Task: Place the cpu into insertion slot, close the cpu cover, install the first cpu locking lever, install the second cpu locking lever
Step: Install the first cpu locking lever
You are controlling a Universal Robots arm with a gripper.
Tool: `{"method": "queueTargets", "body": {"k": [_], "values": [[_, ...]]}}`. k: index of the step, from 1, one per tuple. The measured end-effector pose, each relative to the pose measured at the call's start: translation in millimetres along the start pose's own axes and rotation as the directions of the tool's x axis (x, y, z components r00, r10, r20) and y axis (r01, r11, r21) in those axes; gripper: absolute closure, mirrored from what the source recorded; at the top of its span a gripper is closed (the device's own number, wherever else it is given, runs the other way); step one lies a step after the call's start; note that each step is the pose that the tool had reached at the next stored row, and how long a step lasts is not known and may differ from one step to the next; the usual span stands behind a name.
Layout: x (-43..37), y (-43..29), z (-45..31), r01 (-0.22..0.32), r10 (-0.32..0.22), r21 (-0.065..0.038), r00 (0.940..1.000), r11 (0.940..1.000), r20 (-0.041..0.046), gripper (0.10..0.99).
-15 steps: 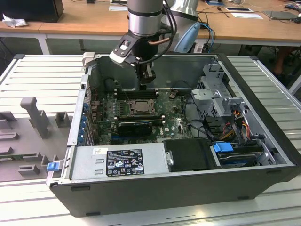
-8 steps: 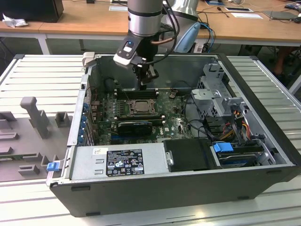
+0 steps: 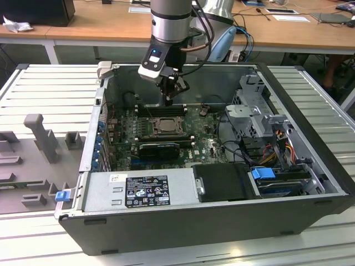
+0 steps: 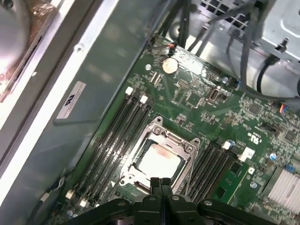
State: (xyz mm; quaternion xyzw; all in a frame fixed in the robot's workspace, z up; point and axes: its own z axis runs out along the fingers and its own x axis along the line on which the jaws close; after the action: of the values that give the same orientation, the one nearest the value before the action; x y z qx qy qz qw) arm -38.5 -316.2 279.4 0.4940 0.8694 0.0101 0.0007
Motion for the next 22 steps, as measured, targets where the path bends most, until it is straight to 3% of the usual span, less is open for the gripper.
{"method": "queueTargets", "body": {"k": [7,14,17,18,22], "values": [[0.0,0.0,0.0,0.092,-0.092,0.001,0.9958,0.9958,-0.0017,0.980],[0.0,0.0,0.0,0.181,-0.181,0.001,0.9836,0.9836,-0.0034,0.980],[0.0,0.0,0.0,0.250,-0.250,0.002,0.9683,0.9683,-0.0048,0.980],[0.0,0.0,0.0,0.288,-0.288,0.002,0.9576,0.9576,-0.0056,0.980],[0.0,0.0,0.0,0.335,-0.335,0.002,0.9424,0.9424,-0.0066,0.980]]}}
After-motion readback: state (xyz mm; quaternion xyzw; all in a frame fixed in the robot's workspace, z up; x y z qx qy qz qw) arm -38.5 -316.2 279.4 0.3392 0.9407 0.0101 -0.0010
